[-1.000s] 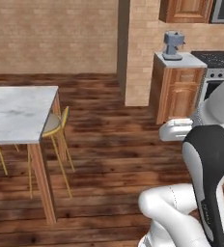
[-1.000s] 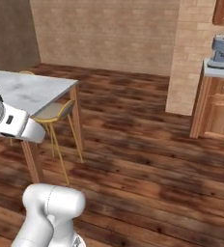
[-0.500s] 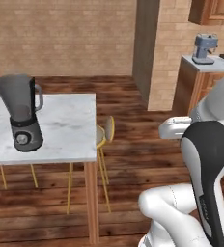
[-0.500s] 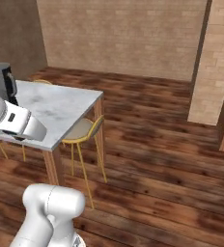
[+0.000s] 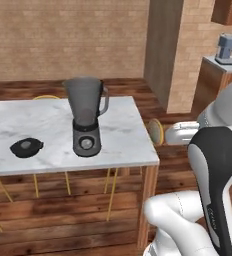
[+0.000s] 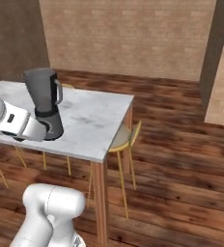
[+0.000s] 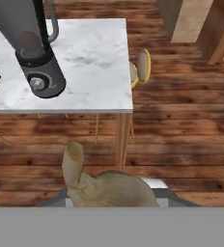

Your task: Grab the garlic and onion from the fridge, place them in the blender, close the lid, and turn on the blender to create a marinade.

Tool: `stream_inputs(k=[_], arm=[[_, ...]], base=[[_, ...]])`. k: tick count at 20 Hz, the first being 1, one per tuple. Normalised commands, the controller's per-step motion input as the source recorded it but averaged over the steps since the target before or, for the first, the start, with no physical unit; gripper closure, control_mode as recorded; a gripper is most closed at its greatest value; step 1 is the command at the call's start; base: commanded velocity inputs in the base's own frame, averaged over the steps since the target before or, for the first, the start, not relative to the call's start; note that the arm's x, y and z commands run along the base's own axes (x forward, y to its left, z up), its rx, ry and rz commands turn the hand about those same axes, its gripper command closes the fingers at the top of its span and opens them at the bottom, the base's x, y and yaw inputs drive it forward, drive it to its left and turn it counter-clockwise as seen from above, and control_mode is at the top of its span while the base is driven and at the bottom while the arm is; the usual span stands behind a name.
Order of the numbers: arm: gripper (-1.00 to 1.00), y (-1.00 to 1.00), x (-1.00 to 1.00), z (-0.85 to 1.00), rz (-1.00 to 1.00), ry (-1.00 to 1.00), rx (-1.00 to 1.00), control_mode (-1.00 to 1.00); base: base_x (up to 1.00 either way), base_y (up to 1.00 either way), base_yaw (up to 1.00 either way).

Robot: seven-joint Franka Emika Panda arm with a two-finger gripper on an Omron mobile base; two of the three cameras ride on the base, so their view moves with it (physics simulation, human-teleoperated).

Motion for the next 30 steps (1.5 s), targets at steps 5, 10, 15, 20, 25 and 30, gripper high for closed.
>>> stream_inputs(k=[5, 10, 15, 20, 25, 30], arm=[[1.0, 0.0, 0.0, 0.0, 0.0, 0.0, 0.0, 1.0], [1.0, 0.0, 0.0, 0.0, 0.0, 0.0, 0.0, 1.0], [1.0, 0.0, 0.0, 0.0, 0.0, 0.0, 0.0, 1.0], [1.0, 0.0, 0.0, 0.0, 0.0, 0.0, 0.0, 1.0], [1.0, 0.0, 0.0, 0.0, 0.0, 0.0, 0.0, 1.0], [1.0, 0.0, 0.0, 0.0, 0.0, 0.0, 0.0, 1.0]], base=[[0.03, 1.0, -0.18], [0.03, 1.0, -0.2], [0.46, 1.0, -0.15], [0.68, 0.66, -0.02], [0.37, 0.06, 0.0], [0.0, -0.12, 0.0]])
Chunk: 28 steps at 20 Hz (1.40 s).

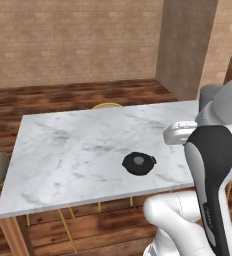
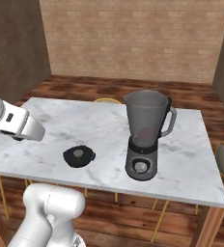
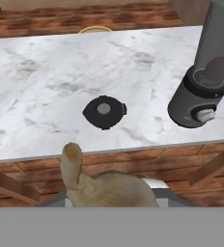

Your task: Grab the garlic and onion from the fridge, place them in the blender, close the lid, and turn on the blender to create a marinade.

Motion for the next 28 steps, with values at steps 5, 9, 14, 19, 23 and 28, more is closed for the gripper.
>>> stream_inputs(k=[5, 9, 14, 19, 23, 28], arm=[[1.0, 0.0, 0.0, 0.0, 0.0, 0.0, 0.0, 1.0], [1.0, 0.0, 0.0, 0.0, 0.0, 0.0, 0.0, 1.0], [1.0, 0.0, 0.0, 0.0, 0.0, 0.0, 0.0, 1.0], [1.0, 0.0, 0.0, 0.0, 0.0, 0.0, 0.0, 1.0], [1.0, 0.0, 0.0, 0.0, 0.0, 0.0, 0.0, 1.0], [1.0, 0.0, 0.0, 0.0, 0.0, 0.0, 0.0, 1.0]], base=[[0.14, -0.09, 0.0], [0.36, -0.01, -0.02], [0.24, 0.0, -0.02], [0.04, -0.11, -0.04], [0.12, -0.02, -0.03], [0.05, 0.0, -0.01]])
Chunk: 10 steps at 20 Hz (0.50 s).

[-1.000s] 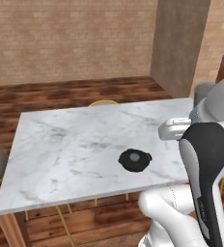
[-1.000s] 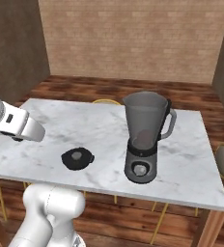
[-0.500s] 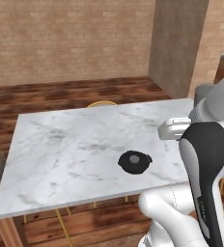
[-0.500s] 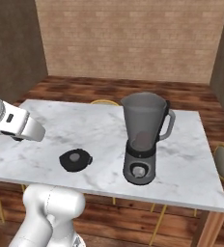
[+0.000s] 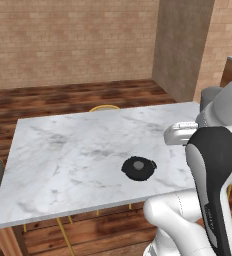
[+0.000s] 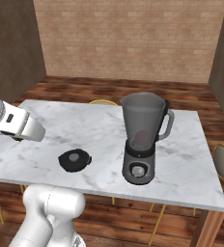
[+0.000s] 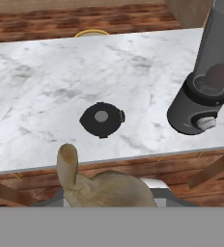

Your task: Grab the garlic and onion from the fridge, place them in the blender, close the lid, and turn on the blender to create a marinade.

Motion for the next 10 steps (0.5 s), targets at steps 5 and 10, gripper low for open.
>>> stream_inputs(k=[5, 10], arm=[[1.0, 0.0, 0.0, 0.0, 0.0, 0.0, 0.0, 1.0], [1.0, 0.0, 0.0, 0.0, 0.0, 0.0, 0.0, 1.0]], base=[[0.02, 0.0, 0.0], [0.03, 0.0, 0.0]])
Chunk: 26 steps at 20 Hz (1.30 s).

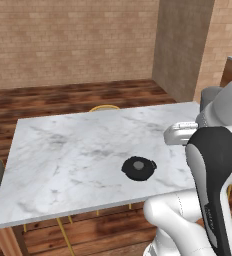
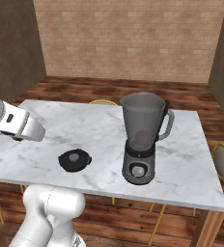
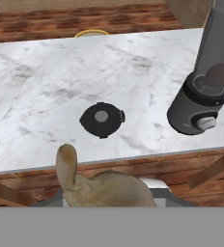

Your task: Grab the garlic and onion from the fridge, place them in the blender, close the lid, and turn on the blender to create a marinade.

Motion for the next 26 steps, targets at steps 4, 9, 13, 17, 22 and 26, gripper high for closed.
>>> stream_inputs(k=[4, 9, 13, 17, 22, 26], arm=[[1.0, -0.04, 0.0, 0.0, 0.0, 0.0, 0.0, -1.0], [1.0, -0.15, 0.3, 0.4, 0.0, -0.09, 0.0, -1.0], [1.0, -0.48, 0.59, 0.67, 0.0, -0.14, 0.0, -1.0], [1.0, -0.57, 0.46, 0.59, 0.0, -0.14, 0.0, -1.0], [1.0, -0.65, 0.35, 0.1, 0.0, -0.03, 0.0, -1.0], [1.0, -0.65, 0.15, 0.0, 0.0, -0.01, 0.0, -1.0]], base=[[0.0, 0.0, 0.0], [0.0, 0.0, 0.0], [0.0, 0.0, 0.0], [0.0, 0.0, 0.0], [0.0, 0.0, 0.0], [0.0, 0.0, 0.0]])
